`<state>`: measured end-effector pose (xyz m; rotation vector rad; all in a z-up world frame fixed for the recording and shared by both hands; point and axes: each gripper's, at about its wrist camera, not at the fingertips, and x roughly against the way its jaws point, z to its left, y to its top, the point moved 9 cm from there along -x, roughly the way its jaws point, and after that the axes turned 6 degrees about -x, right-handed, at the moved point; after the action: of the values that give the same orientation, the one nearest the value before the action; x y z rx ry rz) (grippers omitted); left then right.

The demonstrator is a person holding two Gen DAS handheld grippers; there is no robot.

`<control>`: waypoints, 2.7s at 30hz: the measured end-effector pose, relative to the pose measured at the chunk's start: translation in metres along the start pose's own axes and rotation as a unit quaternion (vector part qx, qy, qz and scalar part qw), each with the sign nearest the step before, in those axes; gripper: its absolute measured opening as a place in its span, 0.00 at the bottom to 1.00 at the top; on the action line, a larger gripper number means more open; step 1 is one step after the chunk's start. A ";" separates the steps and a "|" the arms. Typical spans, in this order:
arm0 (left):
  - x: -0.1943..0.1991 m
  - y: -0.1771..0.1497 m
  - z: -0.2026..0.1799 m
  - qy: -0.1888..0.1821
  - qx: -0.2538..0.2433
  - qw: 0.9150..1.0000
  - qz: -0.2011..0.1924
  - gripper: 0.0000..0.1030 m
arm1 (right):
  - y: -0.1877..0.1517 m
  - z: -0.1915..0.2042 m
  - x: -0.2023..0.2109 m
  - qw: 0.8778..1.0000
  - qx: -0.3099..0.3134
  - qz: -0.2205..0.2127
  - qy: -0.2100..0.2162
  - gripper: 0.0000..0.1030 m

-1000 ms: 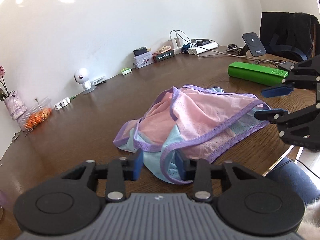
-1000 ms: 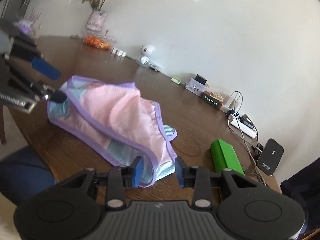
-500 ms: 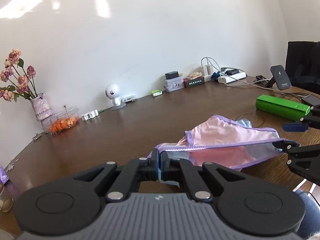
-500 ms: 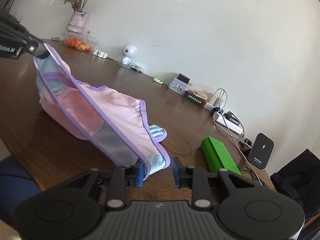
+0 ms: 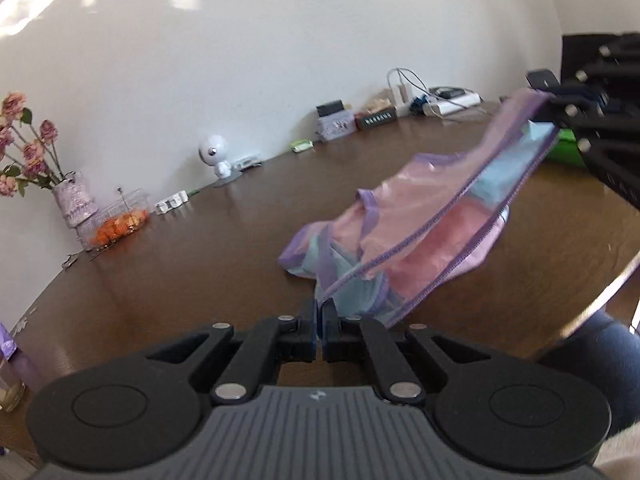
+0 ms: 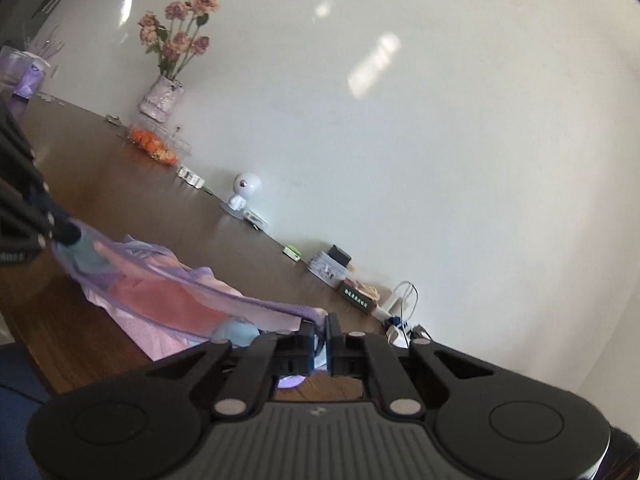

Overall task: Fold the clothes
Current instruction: 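Lift the garment with both grippers and shake it open in the air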

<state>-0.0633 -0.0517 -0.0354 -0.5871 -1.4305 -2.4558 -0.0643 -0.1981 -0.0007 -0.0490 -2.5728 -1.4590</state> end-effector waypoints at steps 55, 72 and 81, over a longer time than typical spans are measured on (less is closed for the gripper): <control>0.073 0.250 0.141 -0.039 0.085 0.965 -0.247 0.02 | 0.176 -0.151 0.014 0.988 -0.046 -0.130 -0.063 0.01; -0.128 0.431 0.230 0.085 0.055 0.964 -0.247 0.02 | 0.284 -0.224 -0.267 0.979 -0.058 -0.135 -0.144 0.00; -0.007 0.404 0.222 0.076 0.012 0.936 -0.342 0.02 | 0.297 -0.220 -0.151 0.959 -0.046 -0.236 -0.147 0.01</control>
<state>0.1519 -0.0574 0.3718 0.1536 -1.8196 -2.8852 0.1504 -0.2227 0.3348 0.3911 -2.8884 -1.8559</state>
